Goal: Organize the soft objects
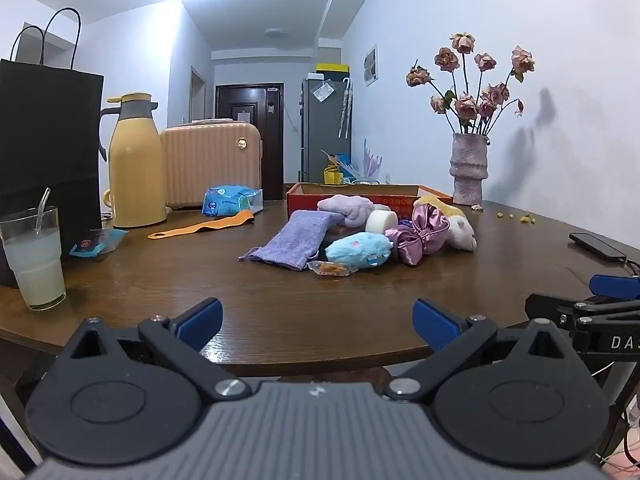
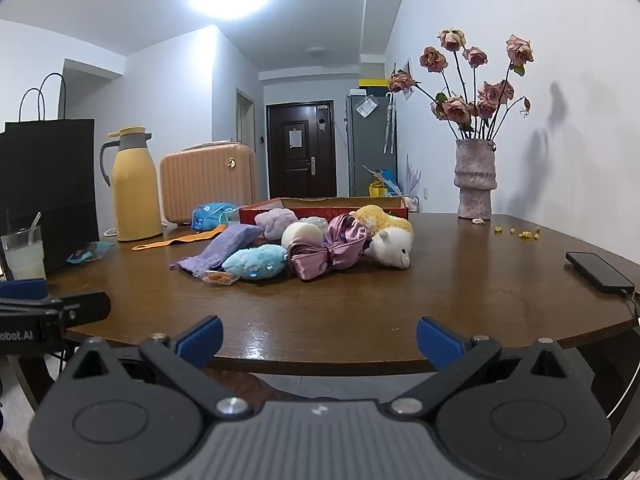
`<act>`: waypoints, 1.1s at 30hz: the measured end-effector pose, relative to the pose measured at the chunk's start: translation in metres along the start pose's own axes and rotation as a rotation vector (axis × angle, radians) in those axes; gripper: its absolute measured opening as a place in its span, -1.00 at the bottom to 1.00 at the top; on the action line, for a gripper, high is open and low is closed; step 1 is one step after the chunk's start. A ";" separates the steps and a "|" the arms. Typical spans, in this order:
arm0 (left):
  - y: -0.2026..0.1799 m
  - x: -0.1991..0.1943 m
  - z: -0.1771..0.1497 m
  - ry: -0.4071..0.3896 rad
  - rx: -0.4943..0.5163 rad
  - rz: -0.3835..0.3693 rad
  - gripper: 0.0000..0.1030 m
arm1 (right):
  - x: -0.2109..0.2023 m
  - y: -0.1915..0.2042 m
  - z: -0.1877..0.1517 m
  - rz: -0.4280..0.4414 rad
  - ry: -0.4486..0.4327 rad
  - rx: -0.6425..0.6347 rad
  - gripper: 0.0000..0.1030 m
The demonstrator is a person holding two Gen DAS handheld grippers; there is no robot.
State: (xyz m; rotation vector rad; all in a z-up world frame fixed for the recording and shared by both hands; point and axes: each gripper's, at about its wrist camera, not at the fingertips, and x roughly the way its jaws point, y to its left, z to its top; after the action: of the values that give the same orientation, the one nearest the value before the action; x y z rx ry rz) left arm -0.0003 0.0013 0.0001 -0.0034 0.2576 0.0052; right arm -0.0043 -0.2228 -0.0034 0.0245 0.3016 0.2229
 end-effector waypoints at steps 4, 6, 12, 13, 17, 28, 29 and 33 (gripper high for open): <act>0.002 0.001 0.000 0.010 0.012 -0.004 1.00 | -0.001 -0.002 0.001 -0.003 -0.019 0.000 1.00; 0.003 0.000 0.000 0.008 0.012 -0.005 1.00 | 0.000 0.002 -0.001 -0.003 -0.018 0.003 1.00; -0.002 0.004 0.000 0.016 0.013 -0.007 1.00 | 0.001 0.002 -0.002 -0.003 -0.020 0.005 1.00; -0.002 0.004 0.000 0.015 0.014 -0.006 1.00 | 0.000 0.000 0.000 -0.001 -0.020 0.004 1.00; -0.003 0.002 -0.002 0.015 0.015 -0.006 1.00 | 0.000 0.000 -0.001 -0.002 -0.017 0.007 1.00; -0.006 0.004 -0.003 0.011 0.030 -0.010 1.00 | 0.000 0.001 -0.002 0.002 -0.021 0.000 1.00; -0.006 0.004 -0.002 0.012 0.029 -0.009 1.00 | 0.000 0.001 -0.002 0.003 -0.021 0.001 1.00; -0.006 0.004 -0.002 0.012 0.032 -0.012 1.00 | 0.000 0.001 -0.002 0.002 -0.021 0.001 1.00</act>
State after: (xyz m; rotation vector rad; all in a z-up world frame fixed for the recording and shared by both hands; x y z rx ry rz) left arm 0.0029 -0.0046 -0.0031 0.0270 0.2700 -0.0107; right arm -0.0053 -0.2221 -0.0053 0.0277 0.2812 0.2243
